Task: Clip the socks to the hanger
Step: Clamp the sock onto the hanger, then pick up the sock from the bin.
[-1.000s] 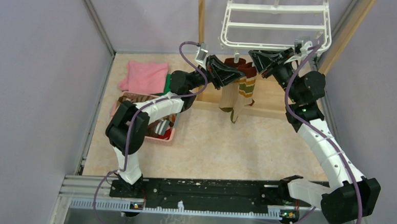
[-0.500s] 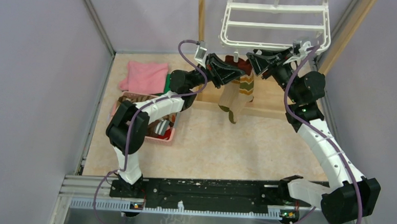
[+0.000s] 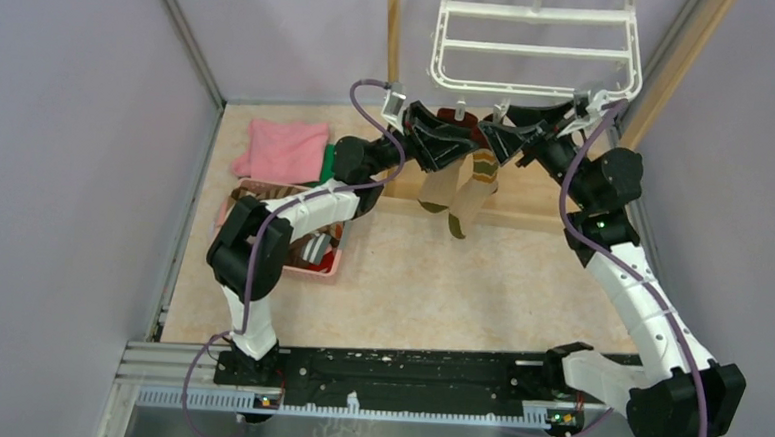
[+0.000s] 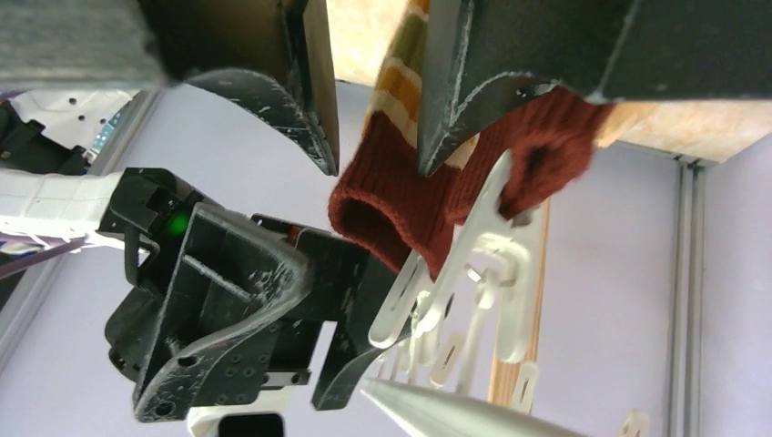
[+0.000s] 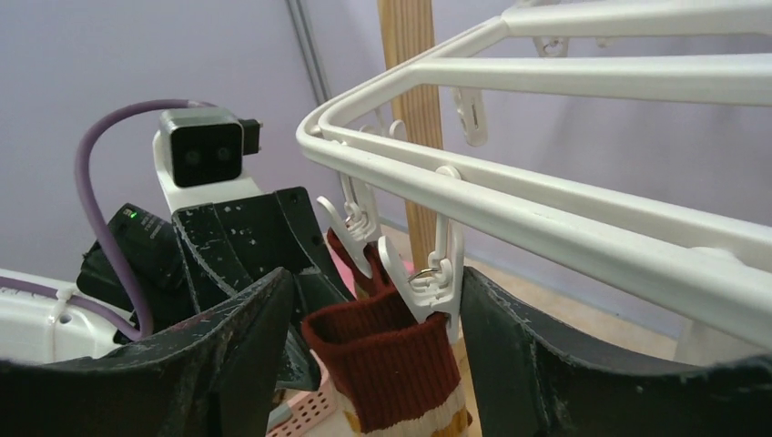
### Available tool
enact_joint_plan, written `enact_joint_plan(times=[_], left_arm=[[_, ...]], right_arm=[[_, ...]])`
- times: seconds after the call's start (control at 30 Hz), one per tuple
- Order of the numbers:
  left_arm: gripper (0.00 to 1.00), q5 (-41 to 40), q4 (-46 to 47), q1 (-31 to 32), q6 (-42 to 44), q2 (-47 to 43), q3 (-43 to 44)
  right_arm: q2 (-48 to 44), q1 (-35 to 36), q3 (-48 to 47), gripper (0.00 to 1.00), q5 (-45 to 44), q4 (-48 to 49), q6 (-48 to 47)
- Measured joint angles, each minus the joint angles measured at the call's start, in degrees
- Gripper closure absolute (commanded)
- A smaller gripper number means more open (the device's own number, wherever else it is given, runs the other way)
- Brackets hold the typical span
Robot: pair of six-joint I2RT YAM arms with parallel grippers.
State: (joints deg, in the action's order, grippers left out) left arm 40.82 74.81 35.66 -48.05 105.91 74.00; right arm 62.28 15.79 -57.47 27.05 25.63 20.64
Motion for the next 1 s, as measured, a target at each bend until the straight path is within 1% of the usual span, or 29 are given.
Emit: enact_joint_plan(times=[0.07,0.17,0.33,0.57,0.63,0.7,0.77,0.83,0.9,1.0], left_arm=[[0.47,-0.8,-0.8,0.0,0.7,-0.5,-1.3],[0.41,-1.6,-2.6,0.0,2.2,-2.4,-4.1],[0.32,-2.4,-5.1,0.0,5.7,-8.6,-10.6],[0.27,-2.1,-7.2,0.0,11.3,-19.2,-21.2],[0.24,-1.9,-9.0,0.0,13.3,-22.2,-24.2],[0.24,-2.0,-11.8,0.0,15.8,-25.5,-27.4],[0.18,-2.6,-16.2,0.0,18.7,-29.1,-30.4],[0.16,-3.6,-21.2,0.0,21.8,-33.2,-33.2],[0.02,-5.1,-26.2,0.0,24.3,-36.9,-35.1],[0.01,-8.8,-34.4,0.0,27.8,-43.1,-37.8]], right_arm=[[-1.1,-1.4,0.5,0.28,1.3,-0.3,0.0],[-2.7,-3.4,0.6,0.23,3.2,-1.9,-0.5],[-6.7,-4.9,1.2,0.17,6.0,-8.5,-4.1],[-14.9,-6.2,3.8,0.1,7.6,-20.0,-11.8],[-16.7,-6.6,4.3,0.09,7.6,-23.0,-13.6],[-18.3,-7.0,4.9,0.07,7.6,-25.9,-15.0],[-19.7,-7.1,5.4,0.07,7.6,-28.8,-16.2],[-20.7,-7.4,5.7,0.05,7.7,-32.2,-17.7],[-21.0,-7.5,5.7,0.03,8.0,-35.5,-19.1],[-21.0,-7.5,5.8,0.02,9.1,-41.3,-21.9]])
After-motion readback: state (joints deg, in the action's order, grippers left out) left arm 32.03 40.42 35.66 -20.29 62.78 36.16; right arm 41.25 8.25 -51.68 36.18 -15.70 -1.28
